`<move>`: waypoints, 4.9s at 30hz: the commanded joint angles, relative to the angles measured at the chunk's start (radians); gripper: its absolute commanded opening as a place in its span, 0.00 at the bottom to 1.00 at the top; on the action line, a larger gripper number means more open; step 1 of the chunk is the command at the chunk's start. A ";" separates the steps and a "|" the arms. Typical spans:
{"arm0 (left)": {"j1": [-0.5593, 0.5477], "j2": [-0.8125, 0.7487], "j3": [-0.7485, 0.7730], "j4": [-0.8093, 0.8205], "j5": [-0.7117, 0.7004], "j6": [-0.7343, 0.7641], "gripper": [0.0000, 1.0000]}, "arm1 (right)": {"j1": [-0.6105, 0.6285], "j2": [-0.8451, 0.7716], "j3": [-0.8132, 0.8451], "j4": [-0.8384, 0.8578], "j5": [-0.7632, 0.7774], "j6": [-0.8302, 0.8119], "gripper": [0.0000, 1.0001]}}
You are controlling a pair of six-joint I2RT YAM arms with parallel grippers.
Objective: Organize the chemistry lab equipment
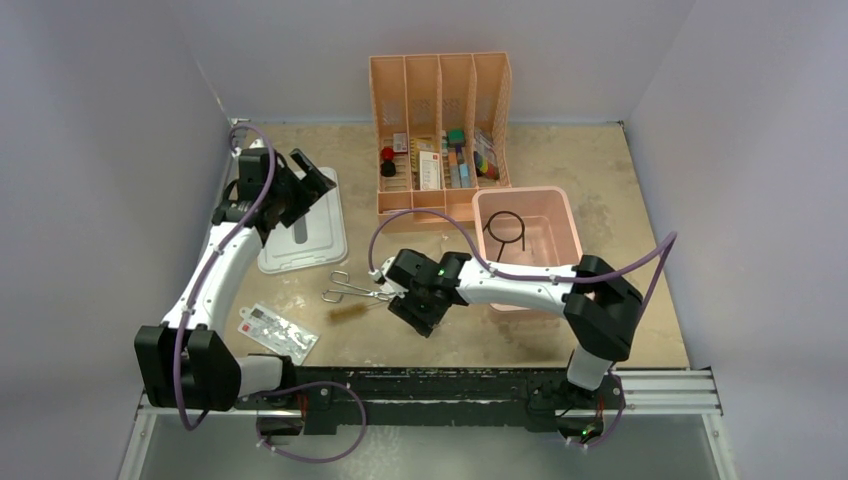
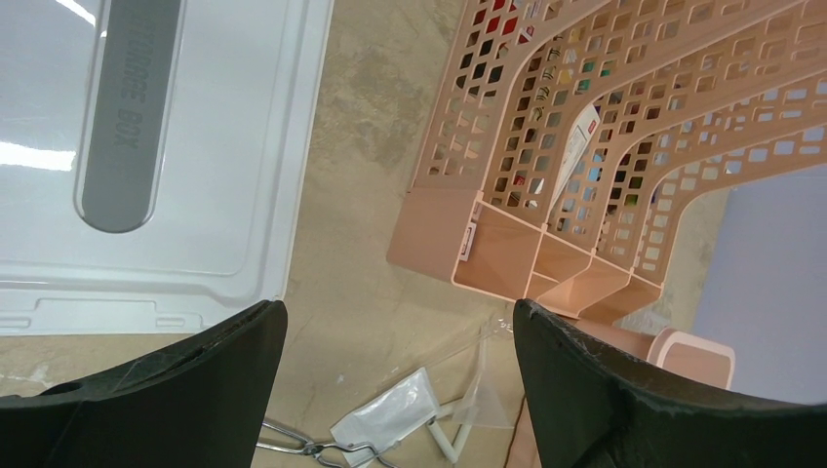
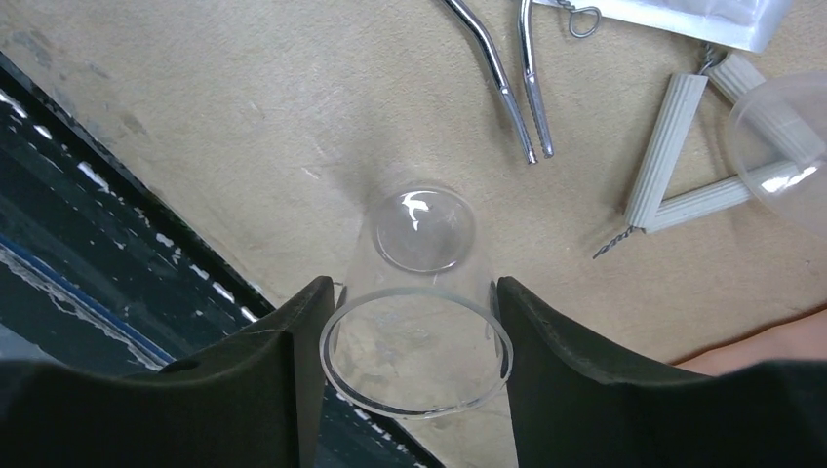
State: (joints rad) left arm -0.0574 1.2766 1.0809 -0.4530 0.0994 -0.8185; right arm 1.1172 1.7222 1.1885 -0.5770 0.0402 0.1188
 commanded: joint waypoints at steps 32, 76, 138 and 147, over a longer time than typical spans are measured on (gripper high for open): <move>-0.001 -0.076 0.002 0.057 0.014 -0.043 0.85 | -0.390 -0.480 0.330 -0.333 0.155 0.237 0.48; -0.056 -0.082 -0.062 0.196 0.005 -0.067 0.85 | -0.575 -0.287 -0.277 -0.006 0.221 0.445 0.56; -0.064 -0.232 -0.143 -0.112 -0.308 -0.054 0.76 | -0.082 -0.019 0.252 0.057 0.049 -0.089 0.55; -0.064 -0.278 -0.138 -0.239 -0.501 -0.166 0.74 | -0.014 0.142 0.226 0.213 -0.107 -0.224 0.48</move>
State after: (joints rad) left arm -0.1188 1.0496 0.9272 -0.6266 -0.2539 -0.9108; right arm 1.0931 1.8317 1.4055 -0.4789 0.0177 -0.0101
